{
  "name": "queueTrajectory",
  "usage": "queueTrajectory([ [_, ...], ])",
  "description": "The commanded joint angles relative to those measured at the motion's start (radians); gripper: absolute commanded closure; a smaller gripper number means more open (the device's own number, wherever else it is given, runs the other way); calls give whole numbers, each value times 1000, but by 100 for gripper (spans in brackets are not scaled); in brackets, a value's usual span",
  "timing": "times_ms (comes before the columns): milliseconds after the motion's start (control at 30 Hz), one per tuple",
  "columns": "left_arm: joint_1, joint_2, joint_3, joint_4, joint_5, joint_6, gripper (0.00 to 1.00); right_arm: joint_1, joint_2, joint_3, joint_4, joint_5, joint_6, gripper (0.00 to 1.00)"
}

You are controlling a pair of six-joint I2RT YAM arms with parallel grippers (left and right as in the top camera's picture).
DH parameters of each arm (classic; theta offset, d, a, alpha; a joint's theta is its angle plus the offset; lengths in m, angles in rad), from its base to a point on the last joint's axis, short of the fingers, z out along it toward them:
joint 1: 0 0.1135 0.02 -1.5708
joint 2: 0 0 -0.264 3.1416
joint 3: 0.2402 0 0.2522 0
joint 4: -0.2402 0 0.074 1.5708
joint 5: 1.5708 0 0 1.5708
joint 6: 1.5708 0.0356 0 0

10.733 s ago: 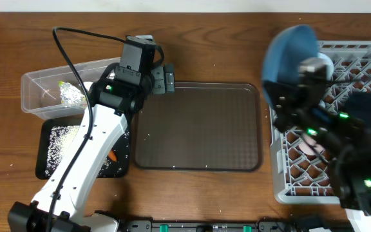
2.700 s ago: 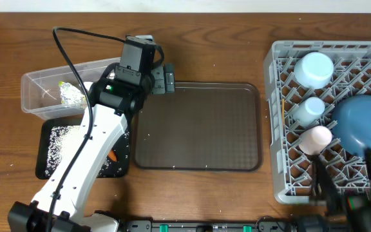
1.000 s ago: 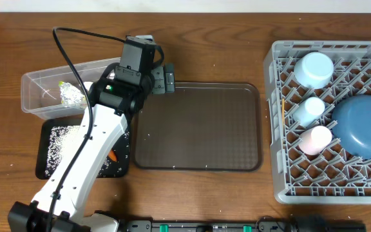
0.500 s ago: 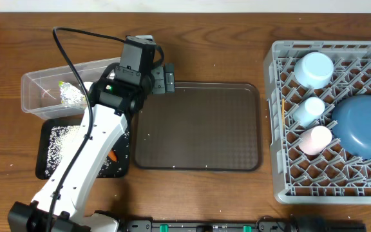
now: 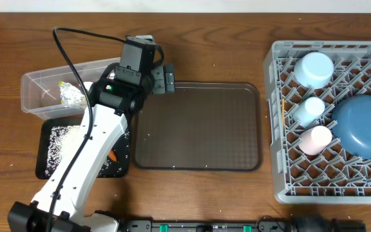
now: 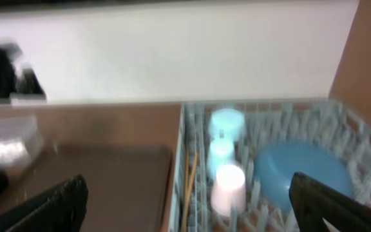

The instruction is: Sort waste into correct bins and load items into the dishwasher rack

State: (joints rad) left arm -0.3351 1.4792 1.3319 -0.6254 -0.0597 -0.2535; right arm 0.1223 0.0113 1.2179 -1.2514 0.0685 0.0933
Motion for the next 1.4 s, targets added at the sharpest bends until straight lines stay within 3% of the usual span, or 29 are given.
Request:
queueTrajectory([
  [0, 3, 6, 5, -3, -13, 10, 2, -4, -5, -10, 69, 10, -13, 1],
  [500, 3, 6, 5, -3, -13, 10, 2, -85, -5, -10, 299, 10, -12, 1],
  [633, 3, 6, 5, -3, -12, 10, 2, -92, -5, -10, 426, 10, -12, 1],
  [800, 3, 6, 5, -3, -13, 10, 2, -97, -5, -42, 646, 10, -12, 1],
  [1067, 3, 6, 5, -3, -13, 10, 2, -97, -5, -224, 1349, 10, -12, 1],
  [1133, 3, 6, 5, -3, -13, 10, 2, -97, -5, -269, 1451, 10, -12, 1],
  [1367, 3, 6, 5, -3, -13, 10, 2, -97, -5, -398, 1544, 10, -13, 1],
])
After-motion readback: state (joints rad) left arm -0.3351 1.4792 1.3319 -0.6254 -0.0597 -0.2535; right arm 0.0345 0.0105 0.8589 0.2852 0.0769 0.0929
